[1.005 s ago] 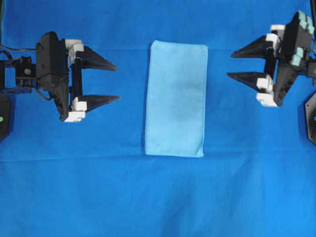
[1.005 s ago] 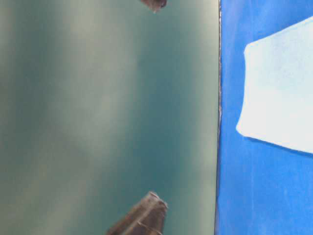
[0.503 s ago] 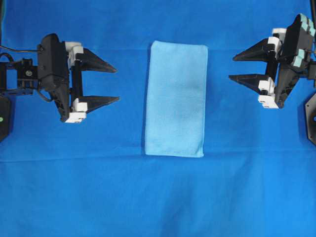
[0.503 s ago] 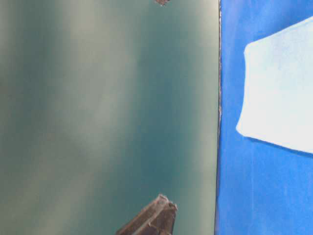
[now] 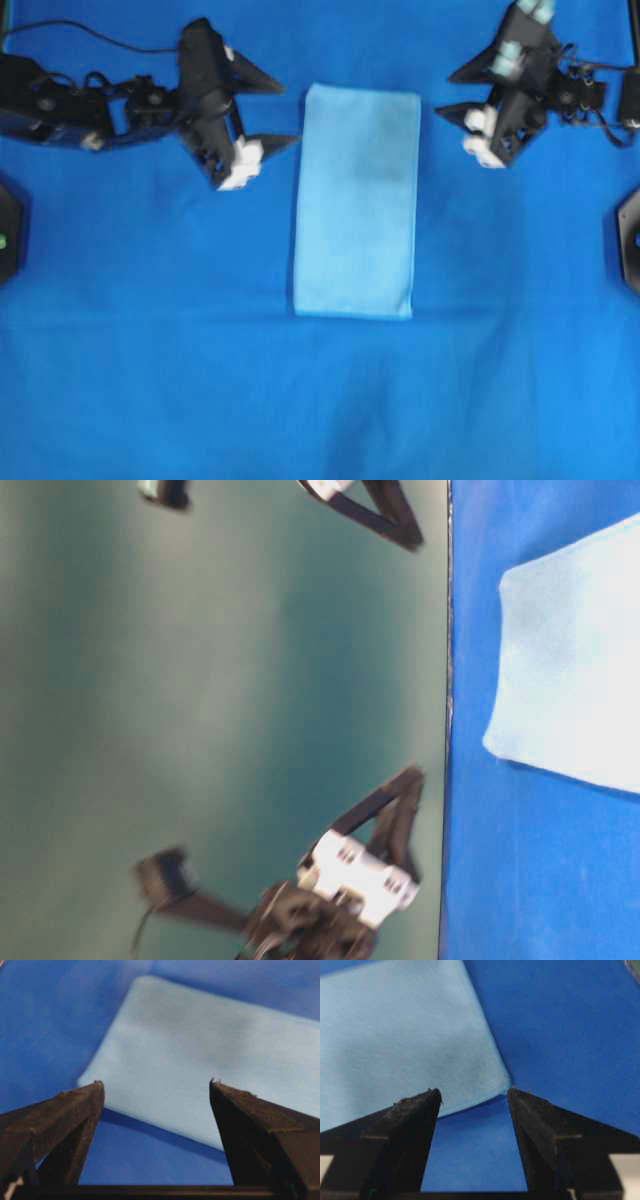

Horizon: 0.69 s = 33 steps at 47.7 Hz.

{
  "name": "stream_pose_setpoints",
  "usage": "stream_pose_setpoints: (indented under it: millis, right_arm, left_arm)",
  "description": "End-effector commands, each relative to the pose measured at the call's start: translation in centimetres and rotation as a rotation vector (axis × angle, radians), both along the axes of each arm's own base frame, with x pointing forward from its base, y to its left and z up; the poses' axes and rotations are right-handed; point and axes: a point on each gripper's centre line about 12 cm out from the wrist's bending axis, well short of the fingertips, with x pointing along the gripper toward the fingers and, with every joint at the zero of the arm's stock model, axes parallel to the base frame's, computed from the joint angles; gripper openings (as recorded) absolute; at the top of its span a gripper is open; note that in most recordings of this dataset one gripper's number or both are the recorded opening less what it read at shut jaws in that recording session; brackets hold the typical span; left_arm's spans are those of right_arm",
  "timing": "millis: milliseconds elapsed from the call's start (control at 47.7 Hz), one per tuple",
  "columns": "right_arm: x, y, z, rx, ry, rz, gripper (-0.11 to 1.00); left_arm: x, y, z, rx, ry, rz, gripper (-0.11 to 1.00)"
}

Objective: Fold the light blue towel.
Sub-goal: 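Move both grippers to the strip's top corners and pinch them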

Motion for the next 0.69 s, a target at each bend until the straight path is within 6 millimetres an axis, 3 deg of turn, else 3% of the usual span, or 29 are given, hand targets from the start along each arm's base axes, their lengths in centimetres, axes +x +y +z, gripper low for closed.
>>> stream_pose_setpoints:
  millis: [0,189,398,670]
  right_arm:
    - [1.4,-1.4,-0.7,0.004,0.019,-0.008,0.60]
    - [3.0,-3.1,-3.6,0.037,0.075,-0.021,0.60]
    - [3.4,-4.5,-5.8,0.067,0.099,-0.038,0.60]
    - [3.2,-5.3,-6.6,0.079,0.101,-0.057,0.59]
  left_arm:
    - [1.7,1.4,-0.2,0.007,-0.017,0.021,0.81]
    - [3.0,4.2,-3.1,-0.010,0.032,0.073,0.81]
    - [3.4,7.1,-5.5,-0.018,0.051,0.130,0.81]
    - [3.1,7.8,-6.4,-0.026,0.069,0.147,0.79]
